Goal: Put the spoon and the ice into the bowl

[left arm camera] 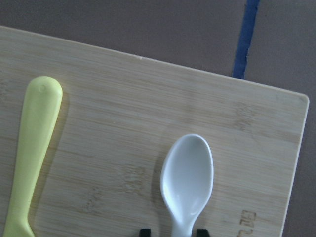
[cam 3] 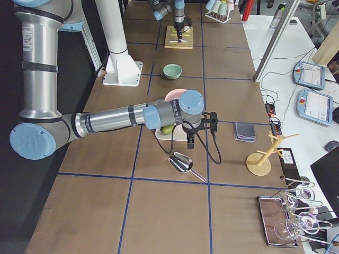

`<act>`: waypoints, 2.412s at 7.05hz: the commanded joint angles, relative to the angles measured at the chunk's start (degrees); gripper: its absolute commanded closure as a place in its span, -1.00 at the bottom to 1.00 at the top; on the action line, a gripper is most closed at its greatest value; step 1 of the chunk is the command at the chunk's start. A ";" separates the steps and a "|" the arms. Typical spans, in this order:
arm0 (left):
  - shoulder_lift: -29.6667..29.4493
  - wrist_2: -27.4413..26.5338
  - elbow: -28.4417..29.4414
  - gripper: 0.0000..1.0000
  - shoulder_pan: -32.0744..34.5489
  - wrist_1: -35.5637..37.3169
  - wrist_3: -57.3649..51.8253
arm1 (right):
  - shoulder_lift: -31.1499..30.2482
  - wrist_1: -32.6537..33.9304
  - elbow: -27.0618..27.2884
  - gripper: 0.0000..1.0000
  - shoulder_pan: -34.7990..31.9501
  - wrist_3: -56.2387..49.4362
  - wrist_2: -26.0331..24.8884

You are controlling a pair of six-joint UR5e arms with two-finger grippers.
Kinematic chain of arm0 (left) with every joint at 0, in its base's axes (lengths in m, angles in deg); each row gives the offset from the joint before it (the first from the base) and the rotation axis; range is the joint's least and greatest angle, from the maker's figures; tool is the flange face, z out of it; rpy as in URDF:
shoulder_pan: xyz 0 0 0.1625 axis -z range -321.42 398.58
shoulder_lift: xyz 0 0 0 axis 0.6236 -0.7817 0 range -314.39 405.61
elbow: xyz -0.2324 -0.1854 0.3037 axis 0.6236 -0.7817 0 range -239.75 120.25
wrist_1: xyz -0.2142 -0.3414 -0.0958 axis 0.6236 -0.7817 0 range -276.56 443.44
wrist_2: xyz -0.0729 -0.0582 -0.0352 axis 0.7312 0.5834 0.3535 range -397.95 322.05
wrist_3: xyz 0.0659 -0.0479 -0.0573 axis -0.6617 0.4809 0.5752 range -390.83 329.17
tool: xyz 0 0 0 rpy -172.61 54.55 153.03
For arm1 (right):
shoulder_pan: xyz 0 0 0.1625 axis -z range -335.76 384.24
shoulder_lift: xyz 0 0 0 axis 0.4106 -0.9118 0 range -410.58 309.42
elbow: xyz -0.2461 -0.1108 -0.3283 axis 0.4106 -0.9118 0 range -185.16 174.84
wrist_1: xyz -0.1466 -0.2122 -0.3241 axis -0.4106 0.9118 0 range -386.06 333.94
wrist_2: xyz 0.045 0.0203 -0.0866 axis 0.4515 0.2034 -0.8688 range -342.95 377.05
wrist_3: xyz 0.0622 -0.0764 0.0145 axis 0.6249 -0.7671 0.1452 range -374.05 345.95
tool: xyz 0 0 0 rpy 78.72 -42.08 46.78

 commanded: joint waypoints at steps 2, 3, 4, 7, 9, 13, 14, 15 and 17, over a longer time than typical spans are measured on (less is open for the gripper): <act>0.32 1.44 -3.43 1.00 0.40 1.06 0.57 | -0.10 -0.04 0.09 -0.99 0.00 0.00 0.08; 0.24 3.89 -6.06 1.00 0.84 3.33 0.49 | -0.02 -0.04 0.18 -0.99 0.00 0.00 0.08; -0.72 4.52 -9.48 1.00 1.19 9.27 0.49 | -0.01 0.05 0.70 -0.99 0.00 0.09 0.08; -20.09 4.70 -9.96 1.00 -0.20 27.74 5.63 | 1.30 -0.04 4.29 -0.99 5.08 10.15 -0.36; -29.85 4.36 -3.59 1.00 -5.63 25.60 16.60 | 3.48 -0.21 6.15 -0.99 8.86 17.71 -0.63; -41.13 4.18 6.27 1.00 -12.42 21.02 25.62 | 7.98 -0.21 8.17 -0.99 13.70 26.71 -2.30; -43.86 4.18 11.18 1.00 -12.43 19.36 25.54 | 8.51 -0.21 8.96 -0.99 14.84 28.55 -3.60; -44.06 4.26 14.45 0.96 -12.43 14.74 25.62 | 9.38 -0.21 9.05 -0.99 15.55 30.57 -3.88; -43.54 4.53 14.75 0.56 -12.34 13.90 24.92 | 9.65 -0.30 9.14 -0.99 16.08 30.94 -4.32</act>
